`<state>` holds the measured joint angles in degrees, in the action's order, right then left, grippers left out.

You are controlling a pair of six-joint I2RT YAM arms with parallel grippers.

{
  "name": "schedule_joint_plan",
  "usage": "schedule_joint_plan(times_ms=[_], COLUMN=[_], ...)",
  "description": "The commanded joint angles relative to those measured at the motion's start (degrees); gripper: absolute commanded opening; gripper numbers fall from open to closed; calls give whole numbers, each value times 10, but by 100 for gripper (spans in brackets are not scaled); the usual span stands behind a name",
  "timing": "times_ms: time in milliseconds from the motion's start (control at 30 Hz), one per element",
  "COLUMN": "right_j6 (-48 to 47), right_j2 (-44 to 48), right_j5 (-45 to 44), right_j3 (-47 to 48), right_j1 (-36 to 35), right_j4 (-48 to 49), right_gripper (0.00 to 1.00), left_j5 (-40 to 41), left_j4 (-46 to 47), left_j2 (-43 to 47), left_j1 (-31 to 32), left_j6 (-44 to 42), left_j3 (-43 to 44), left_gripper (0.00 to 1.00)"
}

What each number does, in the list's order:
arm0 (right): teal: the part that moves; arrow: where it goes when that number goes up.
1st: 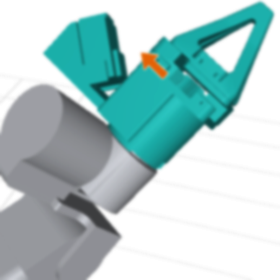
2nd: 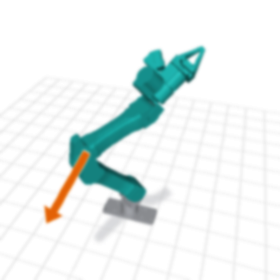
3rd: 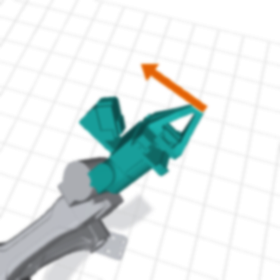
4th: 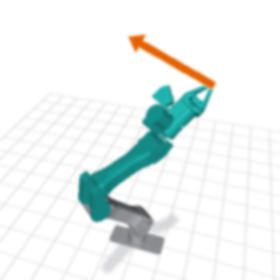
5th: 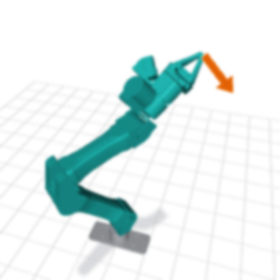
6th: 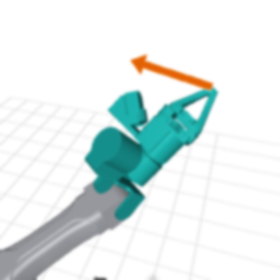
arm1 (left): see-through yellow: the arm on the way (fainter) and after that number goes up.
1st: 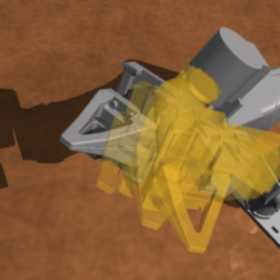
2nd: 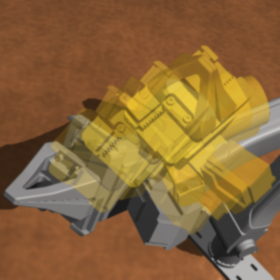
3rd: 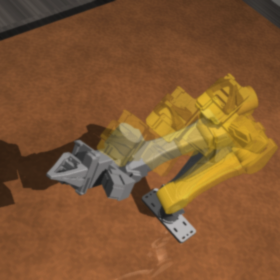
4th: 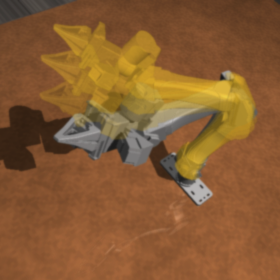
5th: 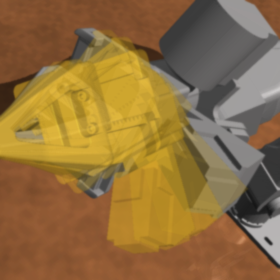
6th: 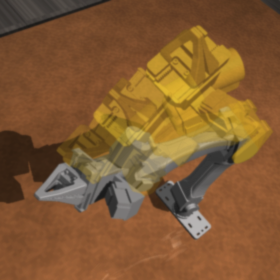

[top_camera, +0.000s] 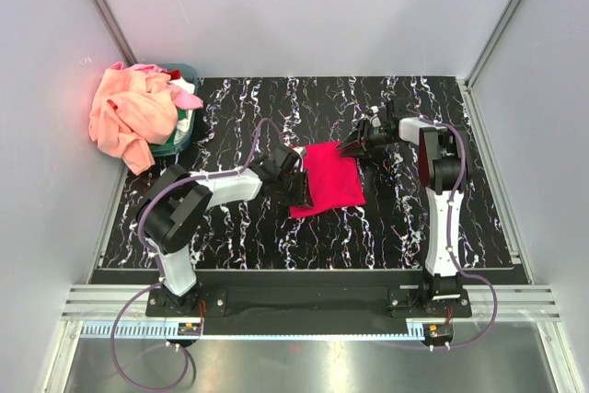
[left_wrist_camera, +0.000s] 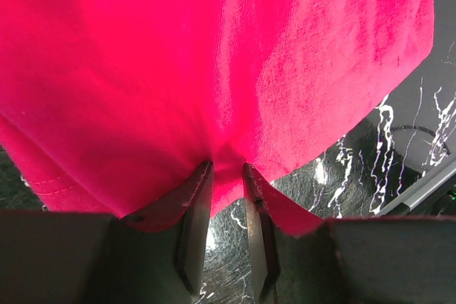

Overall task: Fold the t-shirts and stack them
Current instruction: Fold the tshirt

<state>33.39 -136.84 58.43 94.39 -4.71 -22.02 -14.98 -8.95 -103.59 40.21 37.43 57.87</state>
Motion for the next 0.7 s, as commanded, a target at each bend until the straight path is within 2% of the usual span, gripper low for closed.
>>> schedule_joint_plan(times_ms=[0, 133, 200, 367, 500, 667], right_j6=[-1, -31, -42, -30, -12, 4], right_j2=[-15, 47, 74, 169, 179, 128], right_j5=[27, 1, -20, -60, -66, -59], right_j3=[11, 32, 50, 27, 14, 18], right_j1=[-11, -11, -12, -11, -11, -10], right_j4=[9, -43, -77, -72, -44, -27], right_gripper=[41, 53, 59, 59, 50, 32], left_j5=[17, 56, 62, 74, 37, -17], left_j4=[-25, -95, -134, -190, -186, -161], left_j2=[-2, 31, 41, 19, -32, -97], left_j1=[2, 2, 2, -13, -47, -95], left_j6=[-12, -41, -51, -79, -77, -64], left_j3=[-14, 54, 111, 230, 283, 325], left_gripper=[30, 32, 38, 45, 46, 44])
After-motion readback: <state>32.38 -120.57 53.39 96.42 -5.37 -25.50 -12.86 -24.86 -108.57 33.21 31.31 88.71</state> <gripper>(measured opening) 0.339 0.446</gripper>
